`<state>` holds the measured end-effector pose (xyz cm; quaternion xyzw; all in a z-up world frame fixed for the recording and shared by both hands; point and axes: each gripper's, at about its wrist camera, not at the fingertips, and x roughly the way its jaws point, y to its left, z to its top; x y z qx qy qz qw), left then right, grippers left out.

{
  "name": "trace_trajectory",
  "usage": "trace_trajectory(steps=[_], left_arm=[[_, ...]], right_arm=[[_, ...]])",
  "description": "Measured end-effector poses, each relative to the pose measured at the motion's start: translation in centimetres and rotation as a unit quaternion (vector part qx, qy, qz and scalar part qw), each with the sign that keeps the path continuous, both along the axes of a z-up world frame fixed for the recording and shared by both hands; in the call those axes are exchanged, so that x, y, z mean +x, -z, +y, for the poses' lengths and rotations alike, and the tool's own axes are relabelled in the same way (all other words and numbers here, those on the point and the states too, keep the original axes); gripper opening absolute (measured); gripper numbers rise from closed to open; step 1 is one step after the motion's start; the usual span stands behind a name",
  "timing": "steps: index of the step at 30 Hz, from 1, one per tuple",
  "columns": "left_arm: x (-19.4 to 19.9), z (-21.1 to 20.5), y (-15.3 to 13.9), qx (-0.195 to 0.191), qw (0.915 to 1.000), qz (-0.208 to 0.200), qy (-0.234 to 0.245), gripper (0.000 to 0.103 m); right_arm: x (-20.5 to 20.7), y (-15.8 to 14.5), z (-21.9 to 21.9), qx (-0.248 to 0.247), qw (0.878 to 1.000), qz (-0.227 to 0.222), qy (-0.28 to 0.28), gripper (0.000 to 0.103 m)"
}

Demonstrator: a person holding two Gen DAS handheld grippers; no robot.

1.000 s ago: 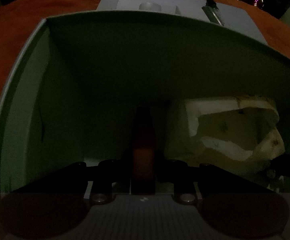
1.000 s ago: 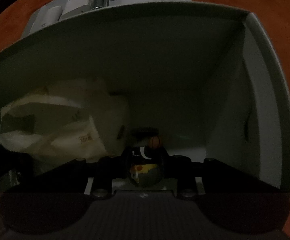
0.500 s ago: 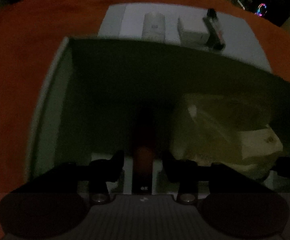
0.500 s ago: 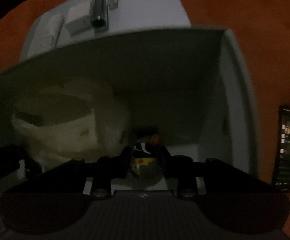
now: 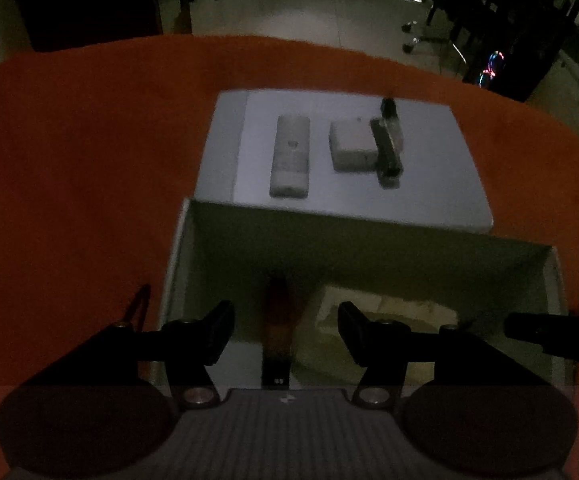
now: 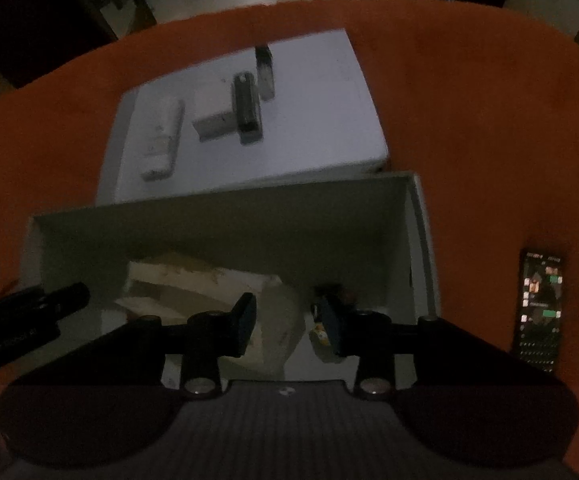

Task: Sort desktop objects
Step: 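Open both tools and withdraw them from the box toward the board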

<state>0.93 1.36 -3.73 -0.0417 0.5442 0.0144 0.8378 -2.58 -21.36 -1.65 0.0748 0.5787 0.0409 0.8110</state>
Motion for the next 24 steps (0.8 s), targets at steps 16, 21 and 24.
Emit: trace_trajectory(steps=[16, 21, 24], left_arm=[[4.2, 1.7, -4.0, -0.003, 0.9998, 0.001, -0.021, 0.053], [7.0, 1.5, -3.2, -0.001, 0.9997, 0.01, -0.021, 0.053], [8.8, 1.4, -2.3, -0.001, 0.9996, 0.019, -0.021, 0.053]], right_arm=[[5.4, -3.0, 0.4, 0.009, 1.0, -0.005, 0.001, 0.041], [8.2, -2.3, 0.5, 0.015, 1.0, 0.006, 0.001, 0.041], [10.1, -1.4, 0.7, 0.014, 1.0, 0.015, -0.002, 0.041]])
